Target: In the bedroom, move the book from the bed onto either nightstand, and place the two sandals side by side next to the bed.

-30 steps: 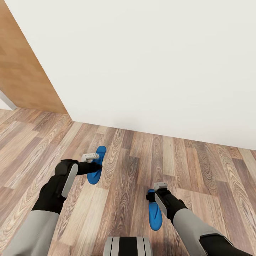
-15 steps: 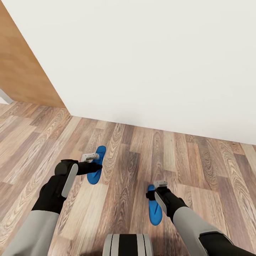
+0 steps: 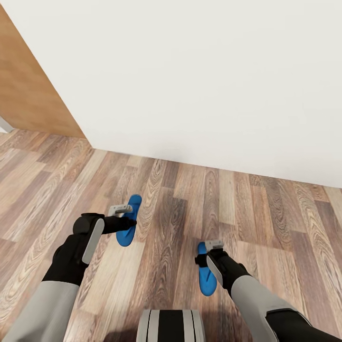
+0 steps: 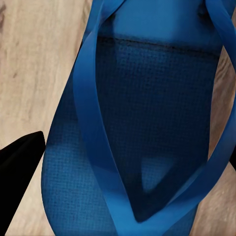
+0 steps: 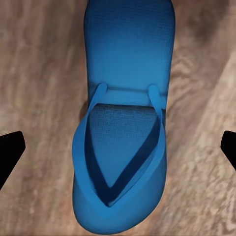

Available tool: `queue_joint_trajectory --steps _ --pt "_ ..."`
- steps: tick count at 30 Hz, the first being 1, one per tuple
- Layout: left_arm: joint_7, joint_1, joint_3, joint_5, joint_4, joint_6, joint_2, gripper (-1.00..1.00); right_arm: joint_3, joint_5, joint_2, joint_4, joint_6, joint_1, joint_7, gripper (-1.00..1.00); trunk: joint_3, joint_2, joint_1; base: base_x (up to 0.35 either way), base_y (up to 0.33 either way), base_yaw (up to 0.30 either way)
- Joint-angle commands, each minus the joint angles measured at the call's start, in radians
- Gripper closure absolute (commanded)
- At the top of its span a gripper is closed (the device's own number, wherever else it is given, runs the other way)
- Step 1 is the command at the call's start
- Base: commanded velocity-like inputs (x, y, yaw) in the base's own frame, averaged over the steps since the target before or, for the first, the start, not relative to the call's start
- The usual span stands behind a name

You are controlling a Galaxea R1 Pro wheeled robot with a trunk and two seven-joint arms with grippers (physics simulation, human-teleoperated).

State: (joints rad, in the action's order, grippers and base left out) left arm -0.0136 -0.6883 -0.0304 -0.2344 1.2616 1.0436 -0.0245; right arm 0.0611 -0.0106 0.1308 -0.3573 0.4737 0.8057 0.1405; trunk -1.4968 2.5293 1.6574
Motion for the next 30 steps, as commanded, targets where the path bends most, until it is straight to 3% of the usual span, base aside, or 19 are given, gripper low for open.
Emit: queue_joint_trajectory --steps 1,6,18,30 --pt "0.004 0.0 -0.002 0.001 0.001 0.004 -0.001 1.0 0.006 -0.001 0.0 -0.002 0.007 0.001 0.004 -1.0 -0.005 0.001 0.0 0.0 0.0 0.0" --pt "0.003 0.0 -0.002 0.001 0.001 0.004 -0.001 1.0 0.006 -0.002 0.0 -0.002 0.008 0.002 0.004 -1.0 -0.008 0.001 0.001 0.0 0.0 0.0" --pt "0.003 0.0 -0.002 0.001 0.001 0.004 -0.002 1.0 0.006 -0.002 0.0 -0.002 0.009 0.003 0.004 -1.0 -0.055 0.004 0.006 0.0 0.0 0.0" --pt "0.003 0.0 -0.002 0.001 0.001 0.004 -0.002 1.0 0.006 -0.002 0.0 -0.002 0.01 0.003 0.004 -1.0 -0.078 0.005 0.009 0.0 0.0 0.0"
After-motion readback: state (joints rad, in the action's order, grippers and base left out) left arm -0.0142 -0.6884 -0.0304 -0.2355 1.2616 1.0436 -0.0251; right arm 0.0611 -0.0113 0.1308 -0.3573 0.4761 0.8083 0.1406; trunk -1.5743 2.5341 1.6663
